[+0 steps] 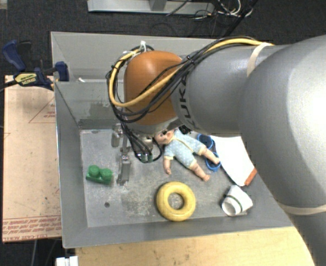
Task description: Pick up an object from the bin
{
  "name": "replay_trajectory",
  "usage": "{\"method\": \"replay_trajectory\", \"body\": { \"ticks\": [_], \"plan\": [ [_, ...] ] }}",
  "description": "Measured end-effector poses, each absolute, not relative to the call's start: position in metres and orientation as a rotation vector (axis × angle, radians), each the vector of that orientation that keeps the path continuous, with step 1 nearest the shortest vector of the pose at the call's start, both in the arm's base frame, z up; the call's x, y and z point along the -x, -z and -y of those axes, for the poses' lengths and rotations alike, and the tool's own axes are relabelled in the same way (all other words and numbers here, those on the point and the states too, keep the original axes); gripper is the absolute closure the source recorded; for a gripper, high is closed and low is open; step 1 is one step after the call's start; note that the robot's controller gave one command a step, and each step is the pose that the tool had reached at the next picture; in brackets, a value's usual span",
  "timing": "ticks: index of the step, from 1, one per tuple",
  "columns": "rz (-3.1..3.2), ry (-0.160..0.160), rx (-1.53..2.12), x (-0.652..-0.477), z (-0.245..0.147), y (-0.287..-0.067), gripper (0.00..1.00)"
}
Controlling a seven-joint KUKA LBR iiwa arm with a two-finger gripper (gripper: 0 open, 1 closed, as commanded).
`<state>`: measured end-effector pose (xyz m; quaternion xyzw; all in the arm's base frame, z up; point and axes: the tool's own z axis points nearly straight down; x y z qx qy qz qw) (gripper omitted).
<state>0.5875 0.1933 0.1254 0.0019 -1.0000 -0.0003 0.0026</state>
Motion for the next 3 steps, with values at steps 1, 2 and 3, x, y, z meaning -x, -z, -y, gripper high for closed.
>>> {"method": "replay_trajectory", "body": {
  "ticks": [1, 2, 3],
  "plan": [
    [3.142, 0.003, -0.001, -0.589, -0.193, -0.13, 0.0],
    [3.148, 0.003, -0.087, -0.574, -0.201, -0.116, 0.0],
    [3.1, 0.004, -0.514, -0.54, -0.219, -0.081, 0.0]
  ]
}}
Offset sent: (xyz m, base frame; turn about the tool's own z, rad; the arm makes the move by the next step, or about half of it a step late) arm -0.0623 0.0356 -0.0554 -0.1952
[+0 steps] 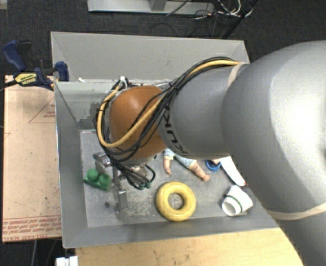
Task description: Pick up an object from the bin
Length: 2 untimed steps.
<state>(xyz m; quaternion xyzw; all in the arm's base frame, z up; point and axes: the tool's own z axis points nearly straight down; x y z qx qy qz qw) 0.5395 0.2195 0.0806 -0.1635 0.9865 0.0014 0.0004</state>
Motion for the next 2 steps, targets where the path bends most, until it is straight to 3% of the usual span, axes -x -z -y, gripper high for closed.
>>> {"method": "replay_trajectory", "body": {
  "ticks": [1, 2],
  "plan": [
    [-3.118, -0.005, 0.33, -0.548, -0.228, -0.074, 0.0],
    [-3.121, -0.007, 0.337, -0.579, -0.251, -0.07, 1.0]
  ]
}}
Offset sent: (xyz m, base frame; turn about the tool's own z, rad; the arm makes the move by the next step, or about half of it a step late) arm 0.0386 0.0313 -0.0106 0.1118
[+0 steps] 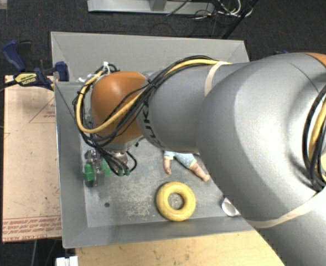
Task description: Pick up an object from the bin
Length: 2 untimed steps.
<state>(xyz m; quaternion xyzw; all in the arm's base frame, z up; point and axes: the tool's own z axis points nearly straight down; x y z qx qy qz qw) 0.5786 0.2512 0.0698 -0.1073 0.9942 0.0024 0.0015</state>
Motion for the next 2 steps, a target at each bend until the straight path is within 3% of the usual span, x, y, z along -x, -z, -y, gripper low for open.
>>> {"method": "replay_trajectory", "body": {
  "ticks": [1, 2],
  "plan": [
    [-3.121, -0.008, 0.336, -0.579, -0.251, -0.07, 1.0],
    [-3.124, -0.011, 0.303, -0.586, -0.21, -0.07, 1.0]
  ]
}}
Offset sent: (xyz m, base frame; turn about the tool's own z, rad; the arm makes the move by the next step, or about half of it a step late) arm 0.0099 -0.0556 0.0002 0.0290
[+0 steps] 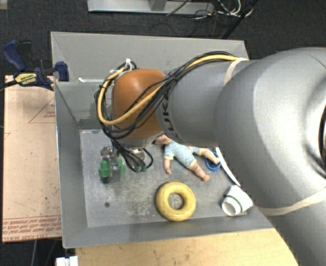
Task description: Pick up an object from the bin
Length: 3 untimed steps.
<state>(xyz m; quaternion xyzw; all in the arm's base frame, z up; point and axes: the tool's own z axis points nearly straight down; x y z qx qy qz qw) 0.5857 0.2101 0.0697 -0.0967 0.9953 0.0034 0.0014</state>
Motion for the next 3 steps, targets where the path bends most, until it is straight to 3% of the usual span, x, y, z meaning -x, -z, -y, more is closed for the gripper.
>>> {"method": "replay_trajectory", "body": {
  "ticks": [1, 2, 3],
  "plan": [
    [-3.129, -0.01, 0.239, -0.57, -0.202, -0.07, 1.0],
    [-3.129, -0.01, 0.238, -0.57, -0.202, -0.07, 1.0],
    [-3.126, -0.013, 0.241, -0.575, -0.187, -0.198, 1.0]
  ]
}}
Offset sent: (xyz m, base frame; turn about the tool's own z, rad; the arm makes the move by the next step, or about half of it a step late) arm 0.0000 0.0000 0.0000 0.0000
